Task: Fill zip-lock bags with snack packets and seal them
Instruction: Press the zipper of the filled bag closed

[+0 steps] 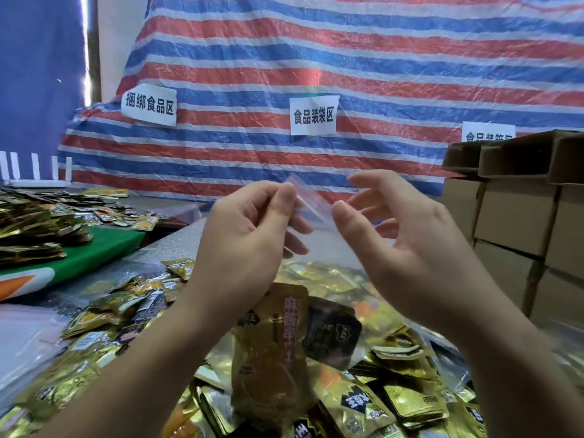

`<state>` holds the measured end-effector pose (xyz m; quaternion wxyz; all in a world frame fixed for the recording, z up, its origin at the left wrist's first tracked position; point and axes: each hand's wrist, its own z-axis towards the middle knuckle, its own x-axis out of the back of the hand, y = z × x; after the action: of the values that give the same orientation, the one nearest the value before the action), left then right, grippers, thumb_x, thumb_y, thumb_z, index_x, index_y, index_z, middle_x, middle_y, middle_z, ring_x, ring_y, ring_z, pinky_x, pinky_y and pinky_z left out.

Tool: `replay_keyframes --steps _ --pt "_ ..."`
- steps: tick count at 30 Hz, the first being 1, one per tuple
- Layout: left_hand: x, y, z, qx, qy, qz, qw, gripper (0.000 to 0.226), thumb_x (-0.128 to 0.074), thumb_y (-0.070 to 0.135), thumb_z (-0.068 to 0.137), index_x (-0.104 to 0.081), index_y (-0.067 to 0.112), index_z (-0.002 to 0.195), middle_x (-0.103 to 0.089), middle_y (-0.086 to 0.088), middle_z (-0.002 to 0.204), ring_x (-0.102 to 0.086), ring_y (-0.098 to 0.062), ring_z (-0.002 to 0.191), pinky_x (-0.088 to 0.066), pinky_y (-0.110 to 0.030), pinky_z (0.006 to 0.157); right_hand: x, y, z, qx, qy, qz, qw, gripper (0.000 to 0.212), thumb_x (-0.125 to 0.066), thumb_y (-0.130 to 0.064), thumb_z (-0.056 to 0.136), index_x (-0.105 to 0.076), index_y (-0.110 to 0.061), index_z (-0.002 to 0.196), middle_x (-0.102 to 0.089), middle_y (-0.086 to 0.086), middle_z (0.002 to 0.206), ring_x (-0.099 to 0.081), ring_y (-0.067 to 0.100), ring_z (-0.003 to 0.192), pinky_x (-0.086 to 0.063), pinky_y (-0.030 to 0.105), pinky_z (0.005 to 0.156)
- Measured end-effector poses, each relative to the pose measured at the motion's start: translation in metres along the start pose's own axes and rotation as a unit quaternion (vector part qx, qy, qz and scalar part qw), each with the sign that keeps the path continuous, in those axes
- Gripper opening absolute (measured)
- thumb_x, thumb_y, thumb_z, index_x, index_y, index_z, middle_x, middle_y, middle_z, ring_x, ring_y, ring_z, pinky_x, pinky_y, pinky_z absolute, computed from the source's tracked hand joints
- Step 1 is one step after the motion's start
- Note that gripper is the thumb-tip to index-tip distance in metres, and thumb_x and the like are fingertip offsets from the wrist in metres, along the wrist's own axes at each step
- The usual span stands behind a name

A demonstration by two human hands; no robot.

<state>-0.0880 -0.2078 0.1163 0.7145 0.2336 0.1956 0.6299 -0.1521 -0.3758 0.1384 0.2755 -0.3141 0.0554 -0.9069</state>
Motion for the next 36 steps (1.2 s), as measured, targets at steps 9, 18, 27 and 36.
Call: replay_keyframes --steps 9,18,27,36 --pt "-0.008 0.003 -0.008 -0.083 -0.055 0.061 0.993 0.028 -0.048 0.035 0.101 -0.064 0.021 0.083 -0.055 -0.005 0.061 -0.050 -0.019 0.049 -0.041 -0.037 0.044 -0.010 -0.012 0.001 0.036 0.005 -0.008 0.999 0.032 -0.044 -0.041 0.098 -0.059 -0.020 0.079 -0.050 -0.007 0.056 -0.048 0.016 0.053 -0.038 0.037 0.045" --pt "-0.010 0.002 -0.008 -0.062 -0.026 0.028 0.997 0.017 -0.058 0.027 0.096 -0.066 0.017 0.086 -0.054 -0.009 0.068 -0.047 -0.023 0.058 -0.040 -0.034 0.050 -0.008 -0.015 0.000 -0.003 -0.007 0.074 0.997 0.022 -0.059 -0.036 0.094 -0.064 -0.023 0.077 -0.060 -0.003 0.064 -0.054 0.014 0.058 -0.039 0.026 0.047" --pt "-0.010 0.005 -0.009 -0.044 -0.042 0.009 0.998 0.020 -0.057 0.023 0.098 -0.066 0.019 0.081 -0.050 0.007 0.059 -0.044 -0.004 0.054 -0.037 -0.020 0.049 -0.005 -0.018 0.000 -0.045 -0.035 0.131 0.990 0.016 -0.066 -0.029 0.092 -0.067 -0.026 0.076 -0.068 -0.005 0.071 -0.063 0.013 0.063 -0.051 0.030 0.056" --pt "-0.010 0.006 -0.010 -0.054 -0.043 0.042 0.997 0.019 -0.056 0.026 0.094 -0.066 0.019 0.080 -0.056 0.000 0.062 -0.047 -0.013 0.053 -0.039 -0.026 0.048 -0.004 -0.019 0.000 -0.065 -0.048 0.147 0.986 0.016 -0.066 -0.028 0.091 -0.069 -0.026 0.076 -0.070 -0.003 0.072 -0.067 0.017 0.067 -0.053 0.039 0.059"
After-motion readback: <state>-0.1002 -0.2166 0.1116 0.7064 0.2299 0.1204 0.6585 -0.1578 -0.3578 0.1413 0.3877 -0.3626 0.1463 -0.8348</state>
